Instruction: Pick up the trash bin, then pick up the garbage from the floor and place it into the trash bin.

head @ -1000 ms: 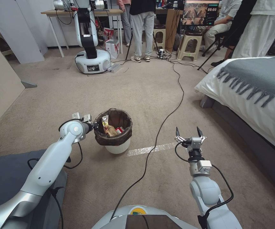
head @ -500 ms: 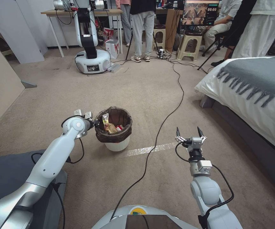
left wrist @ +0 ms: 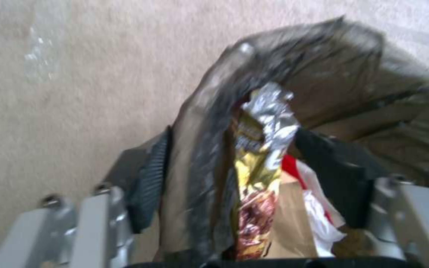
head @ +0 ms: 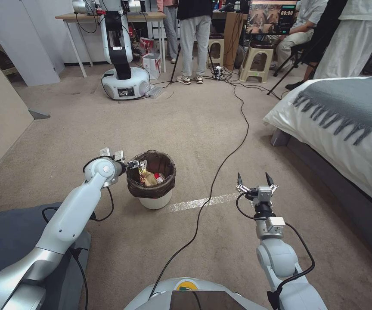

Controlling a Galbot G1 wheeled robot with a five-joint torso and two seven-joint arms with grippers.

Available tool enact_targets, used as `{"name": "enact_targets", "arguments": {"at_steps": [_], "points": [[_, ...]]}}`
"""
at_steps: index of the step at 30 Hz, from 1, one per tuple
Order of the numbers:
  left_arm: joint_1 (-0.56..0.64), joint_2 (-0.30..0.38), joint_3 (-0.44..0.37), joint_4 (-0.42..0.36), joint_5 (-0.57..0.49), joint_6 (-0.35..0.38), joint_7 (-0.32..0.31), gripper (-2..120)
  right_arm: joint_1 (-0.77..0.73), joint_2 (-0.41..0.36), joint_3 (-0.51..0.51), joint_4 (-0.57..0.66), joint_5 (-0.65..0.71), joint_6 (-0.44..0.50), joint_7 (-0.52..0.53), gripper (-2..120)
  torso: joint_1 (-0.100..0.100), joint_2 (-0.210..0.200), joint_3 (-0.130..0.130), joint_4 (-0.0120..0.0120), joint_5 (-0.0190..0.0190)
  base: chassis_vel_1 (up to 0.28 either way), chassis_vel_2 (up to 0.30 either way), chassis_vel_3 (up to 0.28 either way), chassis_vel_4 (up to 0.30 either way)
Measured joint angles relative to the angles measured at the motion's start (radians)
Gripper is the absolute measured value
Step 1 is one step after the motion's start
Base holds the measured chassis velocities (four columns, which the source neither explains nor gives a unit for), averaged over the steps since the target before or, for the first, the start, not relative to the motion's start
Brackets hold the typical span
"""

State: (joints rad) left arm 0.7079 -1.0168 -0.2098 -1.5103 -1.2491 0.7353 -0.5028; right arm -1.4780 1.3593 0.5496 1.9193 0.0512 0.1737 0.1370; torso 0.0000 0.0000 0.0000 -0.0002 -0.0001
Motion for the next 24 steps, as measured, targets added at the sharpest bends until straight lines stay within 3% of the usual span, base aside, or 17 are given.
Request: {"name": "enact_targets", "arguments": {"at_steps": [4,6,7,10,12,14,18,19,20,21,23,24], "points": [[0.031,0.021,-0.048,-0.087,0.054,0.000,0.010,85,0.004,-0.003,0.000,0.000,0.001,-0.002,0.003,100,0.000,0.000,0.000,-0.0001,0.0000,0.000,0.000,0.000,0.000],[0.083,0.040,-0.103,-0.195,0.146,0.000,0.036,93,0.008,-0.006,0.002,0.000,0.002,-0.004,0.011,100,0.000,0.000,0.000,0.0000,0.0001,0.000,0.000,0.000,0.000],[0.083,0.040,-0.103,-0.195,0.146,0.000,0.036,93,0.008,-0.006,0.002,0.000,0.002,-0.004,0.011,100,0.000,0.000,0.000,0.0000,0.0001,0.000,0.000,0.000,0.000],[0.221,0.054,-0.211,-0.403,0.274,0.000,0.063,99,0.017,-0.004,0.007,0.000,0.006,-0.001,0.028,100,0.000,0.000,0.000,0.0001,0.0004,0.000,0.000,0.000,0.000],[0.268,0.053,-0.242,-0.448,0.331,-0.006,0.080,100,0.020,-0.002,0.009,0.000,0.006,0.007,0.033,100,0.000,0.000,0.000,0.0000,0.0003,0.000,0.000,0.000,0.000],[0.380,0.038,-0.322,-0.530,0.533,-0.070,0.146,100,0.021,-0.005,0.013,0.005,0.004,0.009,0.047,100,0.000,0.000,0.000,0.0004,0.0001,0.000,0.000,0.000,0.000],[0.475,-0.010,-0.399,-0.594,0.647,-0.156,0.162,100,0.025,-0.004,0.015,0.011,0.014,0.012,0.067,100,0.000,0.000,0.000,0.0006,0.0001,0.000,0.000,0.000,0.000],[0.510,-0.036,-0.425,-0.609,0.689,-0.234,0.164,100,0.028,0.000,0.018,0.012,0.017,0.013,0.075,100,0.000,0.000,0.000,0.0002,0.0000,0.000,0.000,0.000,0.000],[0.510,-0.036,-0.425,-0.609,0.689,-0.234,0.164,100,0.028,0.000,0.018,0.012,0.017,0.013,0.075,100,0.000,0.000,0.000,0.0002,0.0000,0.000,0.000,0.000,0.000],[0.551,-0.067,-0.456,-0.620,0.754,-0.326,0.180,100,0.029,0.006,0.019,0.012,0.019,0.014,0.081,100,0.000,0.000,0.000,-0.0003,0.0002,0.000,0.000,0.000,0.000],[0.628,-0.120,-0.489,-0.634,0.833,-0.427,0.201,100,0.028,0.019,0.019,0.010,0.020,0.021,0.087,100,0.000,0.000,0.000,0.0000,0.0002,0.000,0.000,0.000,0.000],[0.628,-0.120,-0.489,-0.634,0.833,-0.427,0.201,100,0.028,0.019,0.019,0.010,0.020,0.021,0.087,100,0.000,0.000,0.000,0.0000,0.0002,0.000,0.000,0.000,0.000]]}}
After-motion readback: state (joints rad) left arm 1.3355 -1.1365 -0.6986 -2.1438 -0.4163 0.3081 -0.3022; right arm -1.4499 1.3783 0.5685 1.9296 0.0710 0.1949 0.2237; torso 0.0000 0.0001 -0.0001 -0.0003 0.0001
